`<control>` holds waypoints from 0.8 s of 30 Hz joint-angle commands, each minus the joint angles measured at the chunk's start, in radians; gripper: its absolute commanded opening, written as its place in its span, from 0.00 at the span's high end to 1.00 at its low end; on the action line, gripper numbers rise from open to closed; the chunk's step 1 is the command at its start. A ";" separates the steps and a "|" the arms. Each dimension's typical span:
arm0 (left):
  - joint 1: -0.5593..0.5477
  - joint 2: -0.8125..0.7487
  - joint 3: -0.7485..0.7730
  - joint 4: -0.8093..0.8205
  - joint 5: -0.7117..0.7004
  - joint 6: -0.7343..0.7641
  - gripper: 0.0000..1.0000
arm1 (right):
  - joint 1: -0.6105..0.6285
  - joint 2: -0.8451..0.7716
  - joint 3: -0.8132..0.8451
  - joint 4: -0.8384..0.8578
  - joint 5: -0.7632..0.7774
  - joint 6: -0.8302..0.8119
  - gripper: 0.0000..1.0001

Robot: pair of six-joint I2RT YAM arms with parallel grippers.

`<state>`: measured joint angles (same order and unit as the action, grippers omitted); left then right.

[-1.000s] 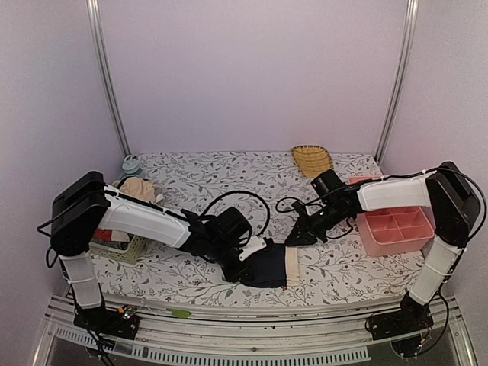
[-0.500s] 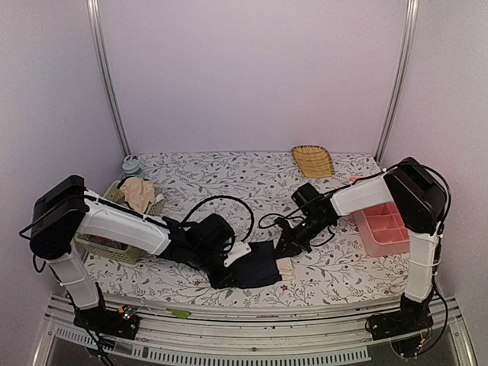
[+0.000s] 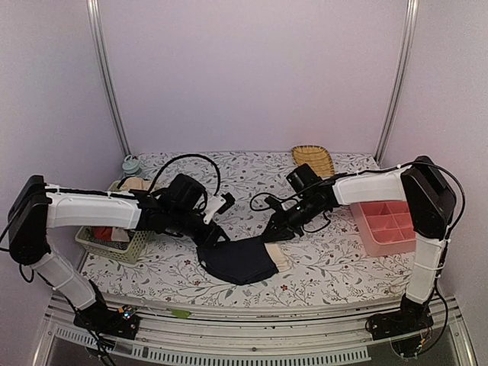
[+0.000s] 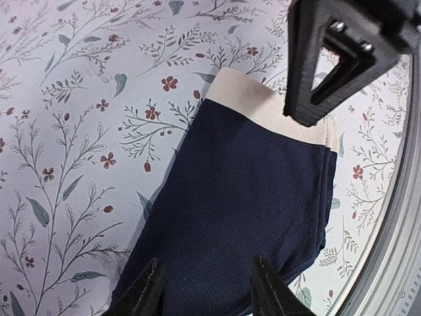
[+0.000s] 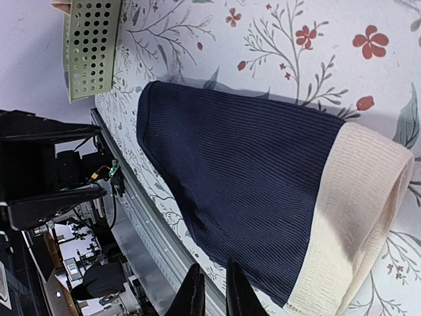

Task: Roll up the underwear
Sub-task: Smooth out the underwear at the corner of the board.

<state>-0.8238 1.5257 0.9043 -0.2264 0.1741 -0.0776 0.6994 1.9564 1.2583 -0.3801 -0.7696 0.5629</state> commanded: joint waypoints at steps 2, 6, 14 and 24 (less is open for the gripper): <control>0.014 0.125 0.062 -0.059 -0.008 -0.011 0.57 | 0.001 -0.019 -0.041 -0.004 0.013 -0.012 0.86; 0.015 0.161 0.032 -0.064 -0.004 -0.016 0.60 | 0.002 -0.007 -0.124 0.021 0.007 -0.018 0.87; 0.082 0.292 0.049 -0.087 -0.038 0.015 0.67 | 0.047 0.021 -0.183 0.045 -0.015 -0.006 0.87; 0.094 0.192 0.075 -0.187 -0.044 0.073 0.69 | 0.125 -0.095 -0.226 0.043 -0.045 0.075 0.87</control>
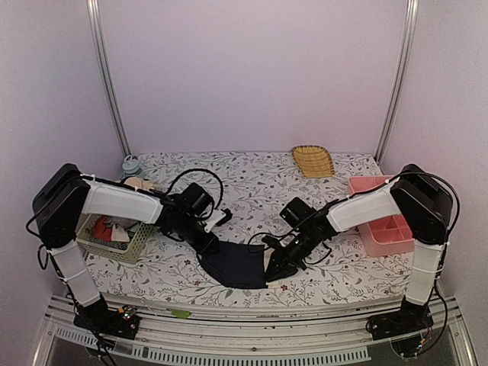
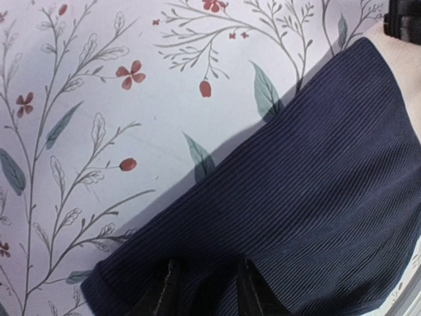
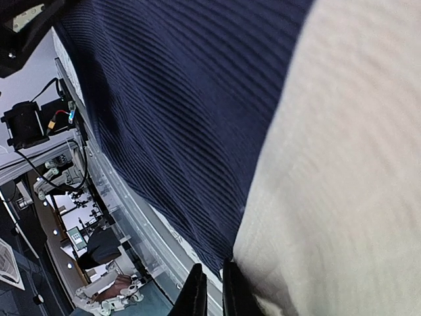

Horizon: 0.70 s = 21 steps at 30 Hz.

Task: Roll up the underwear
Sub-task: Smooth out the underwear at the corner of the board.

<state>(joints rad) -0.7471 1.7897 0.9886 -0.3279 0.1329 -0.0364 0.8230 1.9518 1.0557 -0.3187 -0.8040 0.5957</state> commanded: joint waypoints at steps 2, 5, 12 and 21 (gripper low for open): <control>0.017 -0.139 -0.008 -0.087 0.018 0.032 0.66 | 0.001 -0.153 -0.001 -0.036 0.012 0.033 0.80; 0.016 -0.262 0.015 -0.064 0.074 0.038 0.51 | 0.001 -0.246 0.063 -0.058 0.082 0.012 0.61; 0.012 -0.540 0.049 0.106 0.048 0.045 0.04 | 0.001 -0.443 0.171 -0.028 0.284 -0.151 0.24; -0.028 -0.675 -0.139 0.304 0.135 0.173 0.04 | -0.138 -0.374 0.083 0.346 0.038 0.017 0.01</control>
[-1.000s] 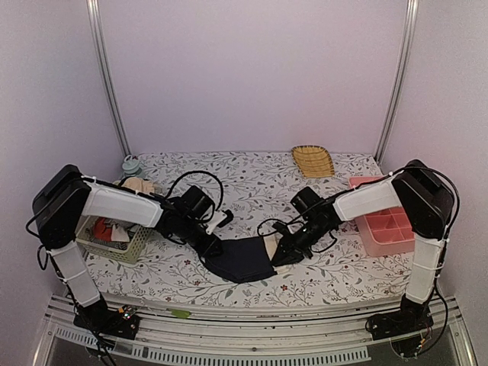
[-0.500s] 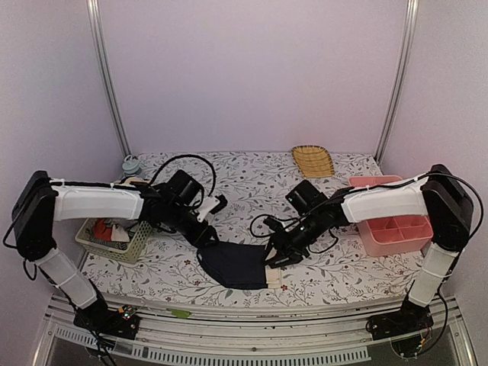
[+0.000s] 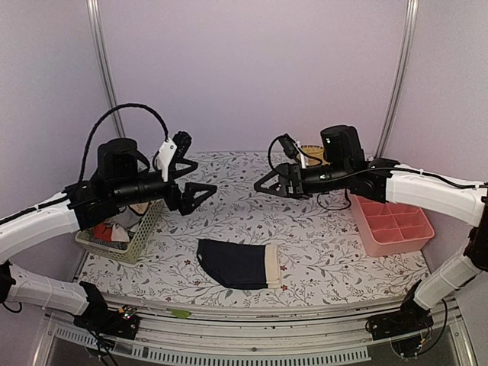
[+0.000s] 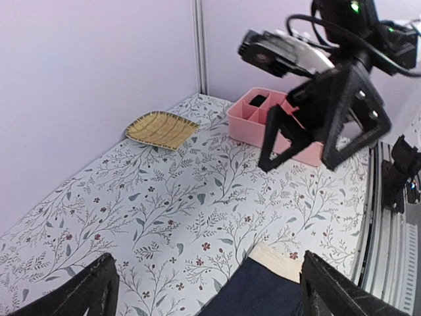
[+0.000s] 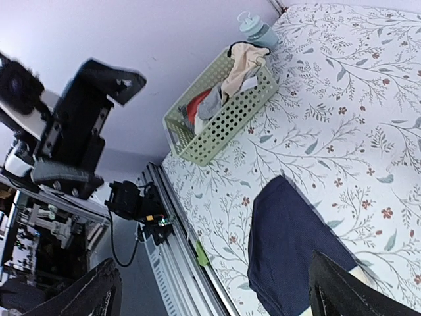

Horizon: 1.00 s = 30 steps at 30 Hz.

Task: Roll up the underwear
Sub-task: Smooth out the underwear at the corner of the board, then pick up the underwear from the corner of the board.

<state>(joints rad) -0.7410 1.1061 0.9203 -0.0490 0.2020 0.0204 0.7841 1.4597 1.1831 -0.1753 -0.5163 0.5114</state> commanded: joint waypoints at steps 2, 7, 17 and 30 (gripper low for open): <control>-0.145 0.007 -0.108 -0.043 -0.024 0.215 0.04 | -0.104 0.190 -0.027 0.186 -0.367 0.138 0.08; -0.401 -0.003 -0.324 -0.002 -0.235 0.333 0.06 | -0.042 0.273 -0.037 0.073 -0.373 0.069 0.32; -0.529 0.234 -0.353 0.063 -0.285 0.442 0.44 | 0.030 0.434 -0.067 -0.019 -0.296 0.024 0.63; -0.539 0.431 -0.336 0.211 -0.383 0.559 0.56 | 0.030 0.547 -0.070 -0.029 -0.265 -0.007 0.93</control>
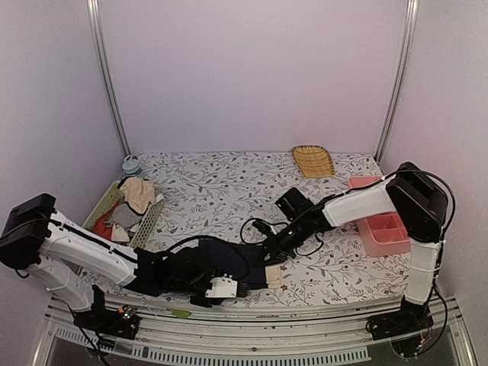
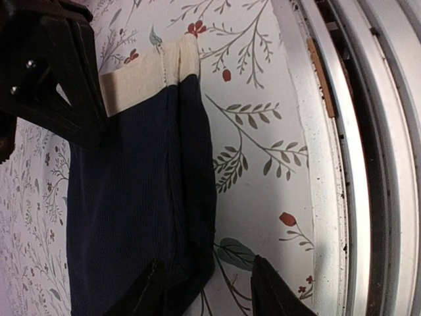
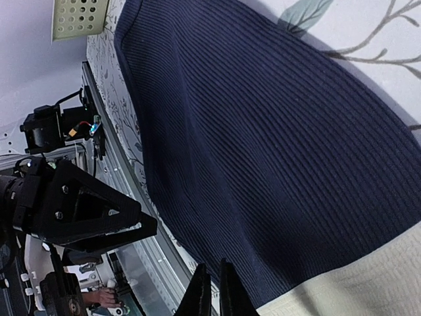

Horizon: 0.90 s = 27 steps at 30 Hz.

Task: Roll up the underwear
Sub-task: Pick up the underwear from the corner of the board.

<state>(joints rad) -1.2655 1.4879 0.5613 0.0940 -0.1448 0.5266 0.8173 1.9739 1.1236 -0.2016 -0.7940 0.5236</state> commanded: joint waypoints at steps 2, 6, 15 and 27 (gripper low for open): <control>-0.015 0.069 0.025 0.083 -0.027 0.067 0.59 | -0.002 0.042 -0.018 -0.001 0.017 -0.018 0.95; -0.014 0.109 0.026 0.103 -0.030 0.084 0.66 | -0.003 0.048 -0.024 0.001 0.029 -0.021 0.98; 0.009 0.114 0.021 0.053 0.006 0.061 1.00 | -0.003 -0.068 -0.072 0.049 0.128 -0.040 0.97; 0.126 -0.027 0.016 -0.145 0.243 0.044 1.00 | 0.207 -0.544 -0.393 0.204 0.532 -0.398 0.61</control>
<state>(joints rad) -1.1759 1.4902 0.5823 0.0307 -0.0082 0.5850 0.9016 1.4860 0.7925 -0.0334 -0.4419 0.3325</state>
